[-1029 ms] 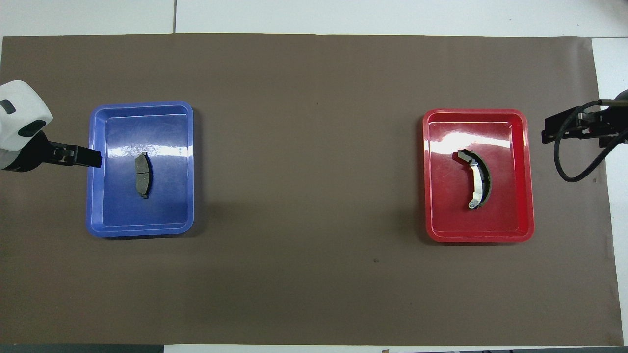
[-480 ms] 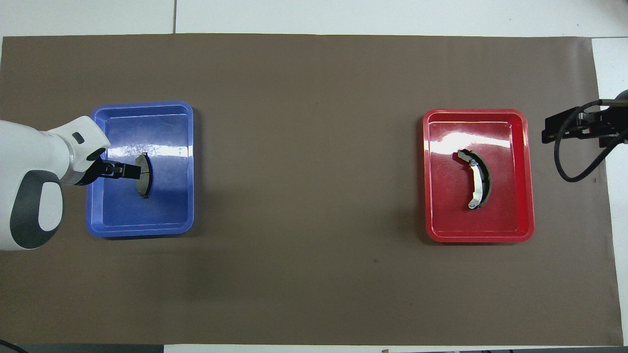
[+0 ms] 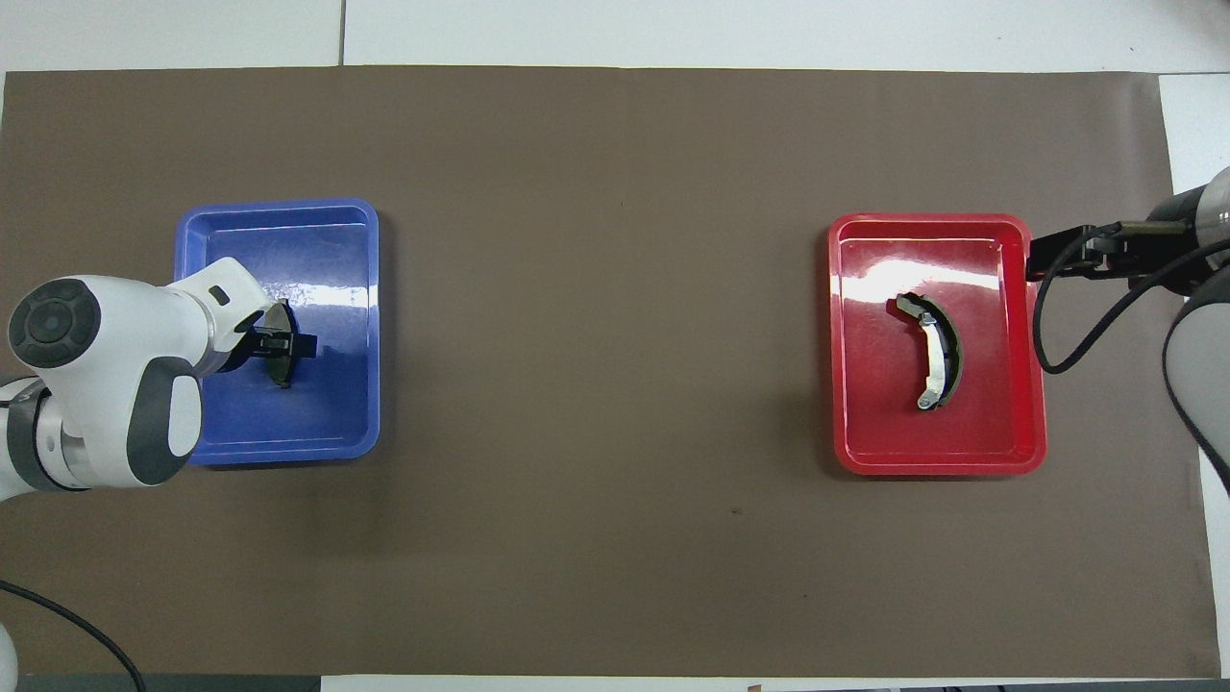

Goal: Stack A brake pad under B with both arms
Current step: 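Reach into the blue tray and grasp the dark brake pad with the left gripper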

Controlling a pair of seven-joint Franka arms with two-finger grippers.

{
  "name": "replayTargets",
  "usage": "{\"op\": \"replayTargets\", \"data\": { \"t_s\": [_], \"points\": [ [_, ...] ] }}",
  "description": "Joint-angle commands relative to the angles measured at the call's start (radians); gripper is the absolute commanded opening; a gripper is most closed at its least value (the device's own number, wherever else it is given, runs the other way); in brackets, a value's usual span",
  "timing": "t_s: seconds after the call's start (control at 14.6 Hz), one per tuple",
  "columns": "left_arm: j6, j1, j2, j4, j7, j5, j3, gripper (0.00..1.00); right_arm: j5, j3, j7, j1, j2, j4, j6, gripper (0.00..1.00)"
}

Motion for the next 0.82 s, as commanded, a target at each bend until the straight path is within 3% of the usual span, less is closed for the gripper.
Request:
{"op": "replayTargets", "data": {
  "t_s": [0.0,0.14,0.21,0.27,0.34,0.41,0.48,0.75],
  "points": [
    [0.040,-0.010,0.022,-0.021,-0.019,0.004,0.007,0.97,0.024,0.003,-0.089,-0.004,-0.033,-0.196,0.134,1.00],
    [0.037,-0.010,0.028,-0.021,-0.018,0.004,0.007,0.90,0.033,0.003,-0.146,-0.004,-0.017,-0.329,0.311,1.00],
    [0.028,-0.010,0.028,-0.016,-0.019,0.004,0.007,0.81,0.033,0.003,-0.169,-0.004,-0.016,-0.397,0.404,1.00],
    [0.023,-0.010,0.027,-0.015,-0.019,0.004,0.007,0.68,0.035,0.003,-0.201,-0.004,-0.002,-0.443,0.474,1.00],
    [0.010,-0.010,0.021,-0.013,-0.019,0.004,0.007,0.41,0.036,0.003,-0.209,-0.004,0.019,-0.466,0.522,1.00],
    [-0.015,-0.009,0.015,-0.009,-0.018,0.004,0.007,0.20,0.036,0.003,-0.213,-0.005,0.038,-0.485,0.559,1.00],
    [-0.032,-0.010,0.012,0.007,-0.018,0.004,0.007,0.10,0.036,0.002,-0.213,-0.007,0.048,-0.498,0.578,1.00],
    [-0.076,-0.027,-0.016,0.045,-0.016,0.004,0.007,0.04,0.036,0.003,-0.249,-0.018,0.104,-0.526,0.659,0.98]
  ]
}}
